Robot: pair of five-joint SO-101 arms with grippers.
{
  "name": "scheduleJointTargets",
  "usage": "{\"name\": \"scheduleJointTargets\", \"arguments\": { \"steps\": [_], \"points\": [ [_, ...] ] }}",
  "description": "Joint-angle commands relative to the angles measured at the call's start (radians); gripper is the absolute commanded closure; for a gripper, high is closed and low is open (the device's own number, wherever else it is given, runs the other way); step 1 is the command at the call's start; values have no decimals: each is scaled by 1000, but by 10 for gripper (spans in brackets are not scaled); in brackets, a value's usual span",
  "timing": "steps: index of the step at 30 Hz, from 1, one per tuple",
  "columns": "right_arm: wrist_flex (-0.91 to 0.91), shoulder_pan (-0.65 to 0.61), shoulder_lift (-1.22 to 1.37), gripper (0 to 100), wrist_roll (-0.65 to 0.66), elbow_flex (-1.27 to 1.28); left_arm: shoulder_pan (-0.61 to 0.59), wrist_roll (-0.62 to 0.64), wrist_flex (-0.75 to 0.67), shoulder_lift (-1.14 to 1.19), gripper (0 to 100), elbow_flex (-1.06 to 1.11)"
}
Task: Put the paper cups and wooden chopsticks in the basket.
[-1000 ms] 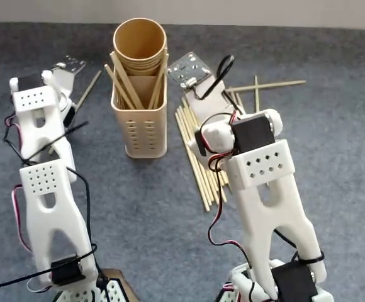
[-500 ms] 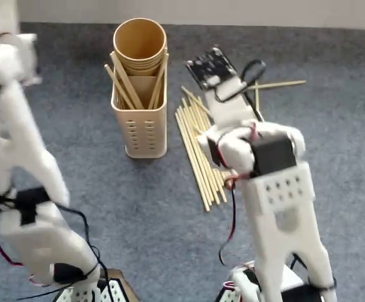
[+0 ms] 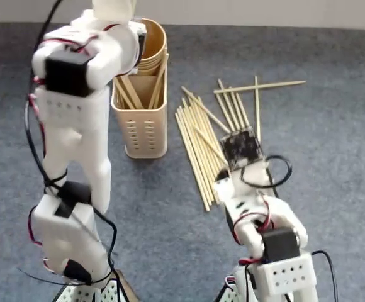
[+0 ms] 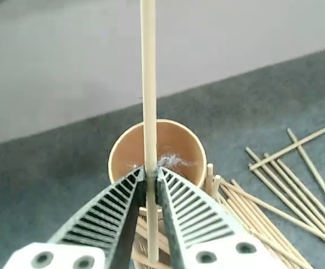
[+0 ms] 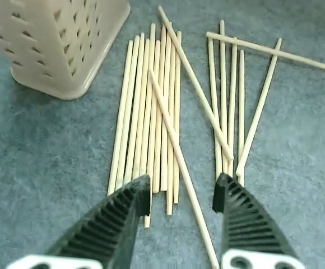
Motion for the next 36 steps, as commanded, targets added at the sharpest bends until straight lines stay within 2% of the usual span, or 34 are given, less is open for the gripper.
{"name": "scheduleJointTargets", "arguments": {
  "steps": [1,6,11,14,17,19,23,25,29,31,36],
  "points": [
    [-22,12,-94,804,0,50,53,9,-20,12,997,-24],
    [-28,7,-61,804,0,101,85,-3,-34,-24,997,-58],
    [-125,-38,-18,804,-3,171,179,-81,221,-188,997,-292],
    [-140,-45,18,804,-5,177,156,-68,219,-320,997,-159],
    [-145,-53,38,804,-5,180,140,-44,210,-479,997,263],
    [-145,-53,38,804,-5,180,136,-46,120,-596,997,550],
    [-145,-54,38,804,-5,182,94,-44,-284,-794,996,983],
    [-145,-54,38,804,-6,182,94,-44,-456,-799,996,1110],
    [-147,-73,38,805,-6,183,85,-44,-743,-720,996,1233],
    [-147,-94,38,805,-6,183,73,-40,-818,-677,996,1245],
    [-147,-110,38,805,-6,183,65,-9,-825,-605,996,1254]
  ]
}}
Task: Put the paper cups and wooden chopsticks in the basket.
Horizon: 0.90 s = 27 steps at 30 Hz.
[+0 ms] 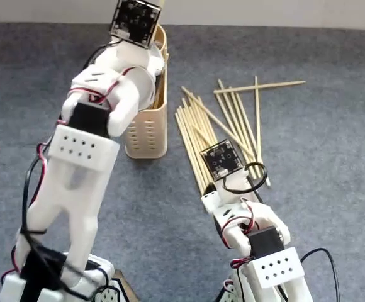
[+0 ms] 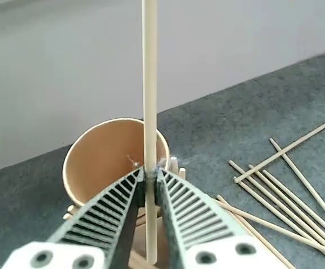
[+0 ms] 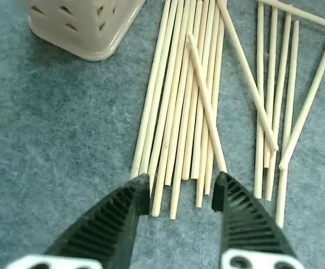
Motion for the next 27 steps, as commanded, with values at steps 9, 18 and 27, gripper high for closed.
{"name": "scheduleJointTargets", "arguments": {
  "steps": [9,18,27],
  "points": [
    [-19,-18,10,805,-5,-5,-53,28,84,-44,816,-4],
    [-19,51,12,805,-3,-33,-154,29,140,-242,822,7],
    [114,240,19,805,8,-225,-430,54,423,-242,822,79]
  ]
}}
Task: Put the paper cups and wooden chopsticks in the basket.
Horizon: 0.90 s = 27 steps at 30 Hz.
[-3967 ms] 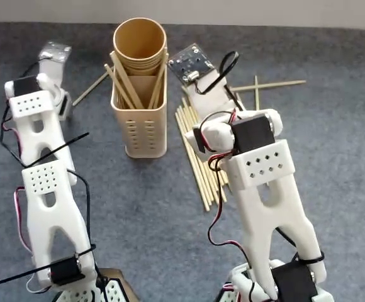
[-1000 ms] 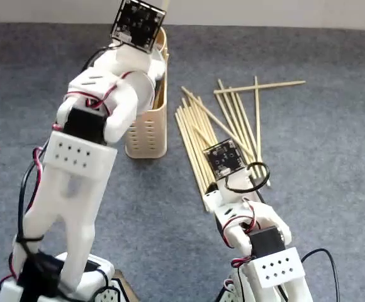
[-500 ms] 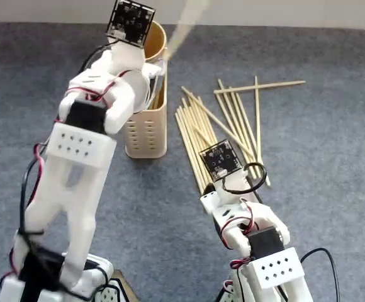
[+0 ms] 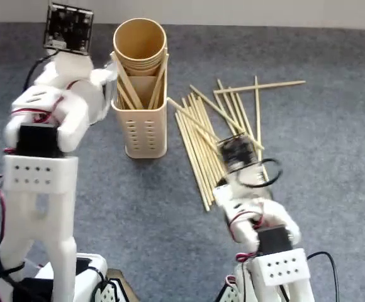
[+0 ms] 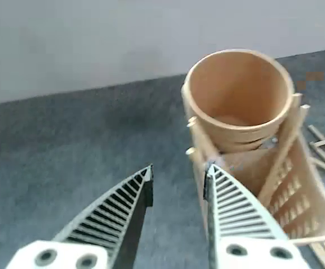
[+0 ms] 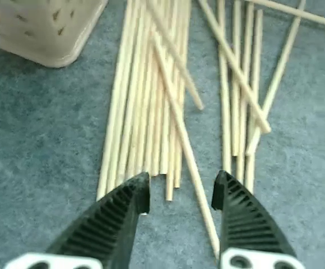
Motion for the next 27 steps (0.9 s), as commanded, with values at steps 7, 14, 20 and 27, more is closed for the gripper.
{"name": "scheduleJointTargets", "arguments": {
  "steps": [7,14,20,27],
  "points": [
    [248,150,443,805,172,-519,-268,8,641,-22,819,96],
    [245,74,1049,805,207,-883,-298,18,124,-21,820,536],
    [125,-21,1260,805,212,-983,-412,15,-110,-19,822,710],
    [-35,-61,1260,805,207,-912,-417,15,-259,-19,822,819]
  ]
}}
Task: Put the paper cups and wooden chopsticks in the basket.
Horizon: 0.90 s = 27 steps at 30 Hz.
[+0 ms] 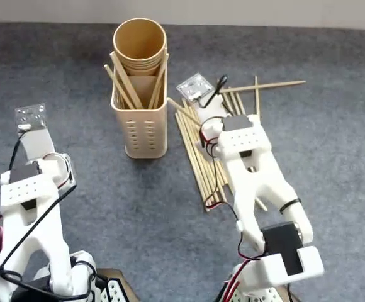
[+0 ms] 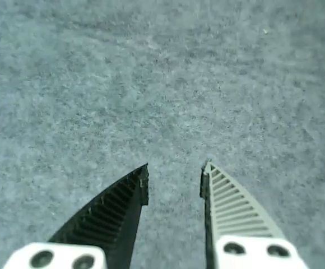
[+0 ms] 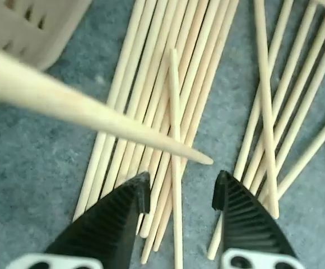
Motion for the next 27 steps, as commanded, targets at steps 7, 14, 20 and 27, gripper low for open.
{"name": "scheduleJointTargets", "arguments": {
  "steps": [7,14,20,27],
  "points": [
    [-437,7,82,858,-2,81,50,-5,-63,-18,822,38],
    [-407,93,99,995,-58,70,54,-5,-63,-18,822,39],
    [104,119,76,994,15,-180,56,-5,-64,-18,822,39],
    [328,113,77,994,17,-417,56,-5,-64,-18,822,44]
  ]
}}
